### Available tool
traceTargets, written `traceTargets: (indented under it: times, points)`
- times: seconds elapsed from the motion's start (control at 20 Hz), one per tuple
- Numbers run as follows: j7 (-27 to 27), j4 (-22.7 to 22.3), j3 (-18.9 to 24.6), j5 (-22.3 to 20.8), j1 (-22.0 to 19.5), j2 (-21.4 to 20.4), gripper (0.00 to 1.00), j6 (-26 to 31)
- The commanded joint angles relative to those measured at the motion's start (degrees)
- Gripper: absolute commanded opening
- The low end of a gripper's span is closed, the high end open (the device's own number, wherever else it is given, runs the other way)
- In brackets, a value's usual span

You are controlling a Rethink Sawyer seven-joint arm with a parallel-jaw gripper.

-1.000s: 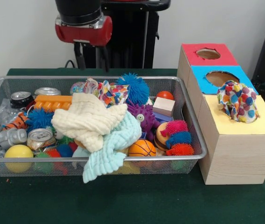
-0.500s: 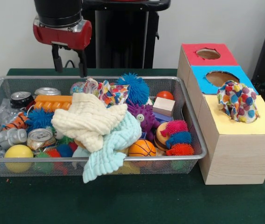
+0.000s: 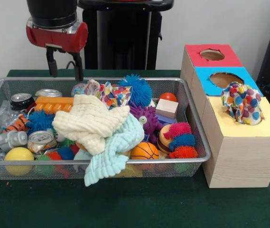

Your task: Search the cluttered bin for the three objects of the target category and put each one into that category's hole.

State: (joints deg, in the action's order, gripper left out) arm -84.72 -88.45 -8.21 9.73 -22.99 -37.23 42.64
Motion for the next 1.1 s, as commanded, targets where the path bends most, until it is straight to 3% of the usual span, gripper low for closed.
traceTargets:
  times: [0.05,0.3,1.1]
  points:
    - [-7.96,-1.84,5.29,2.93,-1.91,0.11,1.0,4.28]
    - [-8.28,-4.29,6.26,5.02,-2.22,-1.81,1.0,6.01]
    - [-8.19,-9.29,9.09,9.6,-2.79,-2.22,1.0,0.77]
